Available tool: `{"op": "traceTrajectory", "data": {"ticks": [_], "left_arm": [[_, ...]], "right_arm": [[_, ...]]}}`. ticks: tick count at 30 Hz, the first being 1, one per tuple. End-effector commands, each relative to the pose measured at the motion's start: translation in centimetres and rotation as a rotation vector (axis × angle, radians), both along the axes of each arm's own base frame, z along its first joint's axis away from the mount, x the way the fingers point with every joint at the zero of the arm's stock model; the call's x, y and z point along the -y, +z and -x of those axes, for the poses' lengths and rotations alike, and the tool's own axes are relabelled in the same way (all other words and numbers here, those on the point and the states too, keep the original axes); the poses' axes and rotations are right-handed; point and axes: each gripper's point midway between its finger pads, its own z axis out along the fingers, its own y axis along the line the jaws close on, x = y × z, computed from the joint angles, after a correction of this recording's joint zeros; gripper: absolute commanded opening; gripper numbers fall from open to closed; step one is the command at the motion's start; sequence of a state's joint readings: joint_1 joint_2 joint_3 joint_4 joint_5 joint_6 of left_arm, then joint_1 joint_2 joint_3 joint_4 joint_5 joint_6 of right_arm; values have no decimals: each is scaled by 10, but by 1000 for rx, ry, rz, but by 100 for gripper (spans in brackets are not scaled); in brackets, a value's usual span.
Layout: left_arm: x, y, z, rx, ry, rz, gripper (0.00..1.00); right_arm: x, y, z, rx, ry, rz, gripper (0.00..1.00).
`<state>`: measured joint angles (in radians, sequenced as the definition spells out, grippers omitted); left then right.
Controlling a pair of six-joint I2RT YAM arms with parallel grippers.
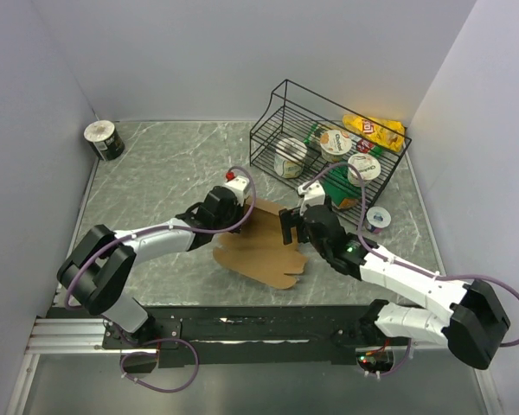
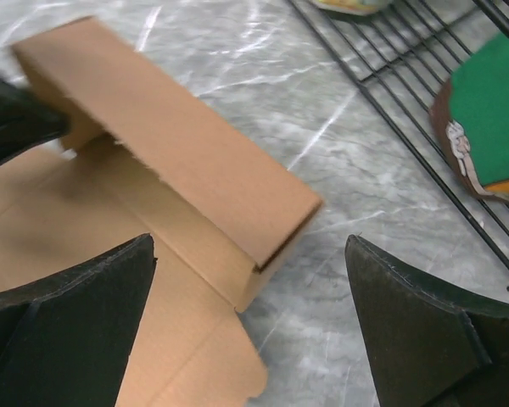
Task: Fold the paper box
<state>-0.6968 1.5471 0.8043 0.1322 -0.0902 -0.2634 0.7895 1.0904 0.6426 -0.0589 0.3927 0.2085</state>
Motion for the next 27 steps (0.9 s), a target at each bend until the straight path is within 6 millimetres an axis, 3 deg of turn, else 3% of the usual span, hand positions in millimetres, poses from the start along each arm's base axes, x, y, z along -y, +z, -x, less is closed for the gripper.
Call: {"op": "traceTrajectory", "data": {"ticks": [1, 3, 7, 12, 15, 17, 19, 20, 23, 25, 27], "left_arm": [[2, 23, 4, -8, -67, -14, 25], [1, 30, 6, -18, -68, -16, 32], [2, 47, 6, -2, -73, 14, 52], [3, 66, 8, 22, -93, 61, 57], [-1, 60, 13, 17, -93, 53, 59], [-7, 46, 19, 10, -103, 58, 65], [-8, 46, 22, 32, -144, 94, 76], [-14, 34, 28, 12, -142, 94, 78], [-18, 29, 33, 18, -169, 151, 85], [-18, 39, 30, 70, -190, 205, 89], [-19, 38, 40, 77, -246, 255, 92]], "right_arm": [[-19, 28, 6, -17, 126, 1, 100], [-18, 27, 5, -62, 115, 21, 100], [-38, 29, -1, -114, 194, 20, 100], [-39, 20, -9, -126, 232, 31, 100], [-43, 19, -9, -130, 282, 6, 100], [-47, 22, -8, -106, 339, 21, 100], [-51, 20, -4, -111, 379, 23, 100], [-50, 18, -5, -93, 403, 58, 100], [-45, 12, -11, -68, 402, 117, 100], [-39, 10, -19, -49, 368, 157, 100], [-37, 7, -24, -37, 369, 195, 100]]}}
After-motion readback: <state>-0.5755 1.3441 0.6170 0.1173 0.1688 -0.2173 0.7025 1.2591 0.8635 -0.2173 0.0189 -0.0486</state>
